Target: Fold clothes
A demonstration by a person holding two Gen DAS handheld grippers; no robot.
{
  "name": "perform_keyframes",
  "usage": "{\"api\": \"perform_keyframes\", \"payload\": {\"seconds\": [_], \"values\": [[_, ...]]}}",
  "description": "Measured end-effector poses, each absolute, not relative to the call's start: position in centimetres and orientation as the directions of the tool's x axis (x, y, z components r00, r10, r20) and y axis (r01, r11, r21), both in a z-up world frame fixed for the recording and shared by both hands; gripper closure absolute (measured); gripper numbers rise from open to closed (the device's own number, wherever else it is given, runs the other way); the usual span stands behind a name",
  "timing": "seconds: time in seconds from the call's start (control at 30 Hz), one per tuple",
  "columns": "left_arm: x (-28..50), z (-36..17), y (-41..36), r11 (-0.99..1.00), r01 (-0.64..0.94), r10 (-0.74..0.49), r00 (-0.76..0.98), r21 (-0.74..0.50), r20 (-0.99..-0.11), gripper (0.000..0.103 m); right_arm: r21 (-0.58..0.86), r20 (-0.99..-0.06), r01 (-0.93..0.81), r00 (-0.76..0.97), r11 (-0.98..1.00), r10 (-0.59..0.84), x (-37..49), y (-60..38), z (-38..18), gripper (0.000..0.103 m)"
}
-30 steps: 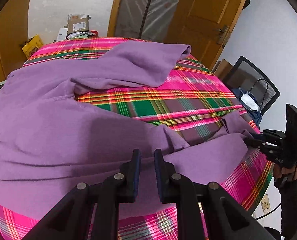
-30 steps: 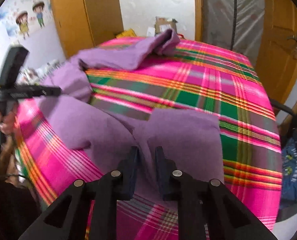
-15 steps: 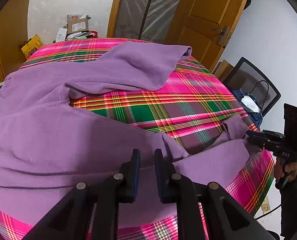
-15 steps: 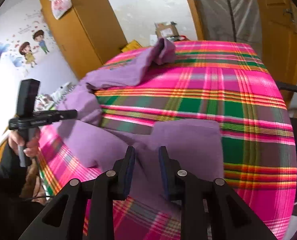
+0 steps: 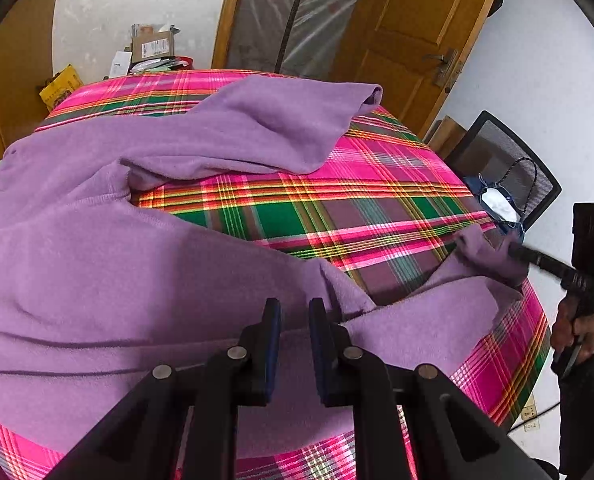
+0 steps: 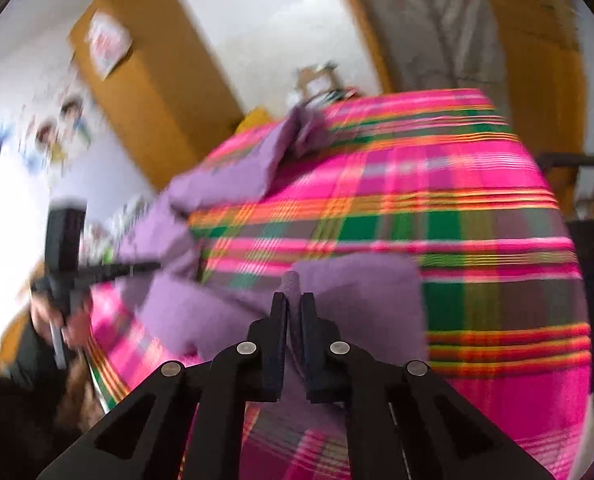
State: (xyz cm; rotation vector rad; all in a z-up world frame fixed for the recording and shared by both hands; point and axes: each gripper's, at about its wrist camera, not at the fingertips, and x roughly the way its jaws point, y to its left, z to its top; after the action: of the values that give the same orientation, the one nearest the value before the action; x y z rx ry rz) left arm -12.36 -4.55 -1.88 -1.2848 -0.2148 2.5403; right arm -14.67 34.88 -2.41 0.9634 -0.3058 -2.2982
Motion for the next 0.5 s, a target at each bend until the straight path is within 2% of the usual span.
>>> {"api": "perform_keyframes", "payload": {"seconds": [0.13, 0.23, 0.33, 0.43, 0.5], "values": [[-11.9, -2.2, -4.5, -0.945, -0.19, 0.326, -0.554, -0.265, -0.766, 0.087, 0.501, -0.498, 0.277, -0.683, -0.82, -0.534, -14.7, 40.5, -1.6, 0.098], [-11.3, -2.4, -4.6, -0.939, -0.195, 0.344, -0.543, -0.283, -0.766, 0.087, 0.518, -0.497, 0.115, -0.766, -0.848, -0.407, -14.0, 44.6, -1.5, 0.098], [-10.2, -2.7, -4.6, -0.93, -0.2, 0.367, -0.53, -0.308, -0.764, 0.087, 0.503, -0.551, -0.027, -0.78, -0.864, -0.297, -13.2, 47.6, -2.5, 0.098], [-8.6, -2.8, -4.5, -0.918, -0.209, 0.395, -0.516, -0.336, -0.76, 0.087, 0.453, -0.617, -0.099, -0.752, -0.886, -0.231, -12.4, 48.7, -3.6, 0.092], [-7.4, -2.8, -4.6, -0.916, -0.21, 0.401, -0.514, -0.342, -0.758, 0.087, 0.414, -0.624, -0.115, -0.758, -0.903, -0.19, -11.6, 48.7, -3.6, 0.085]]}}
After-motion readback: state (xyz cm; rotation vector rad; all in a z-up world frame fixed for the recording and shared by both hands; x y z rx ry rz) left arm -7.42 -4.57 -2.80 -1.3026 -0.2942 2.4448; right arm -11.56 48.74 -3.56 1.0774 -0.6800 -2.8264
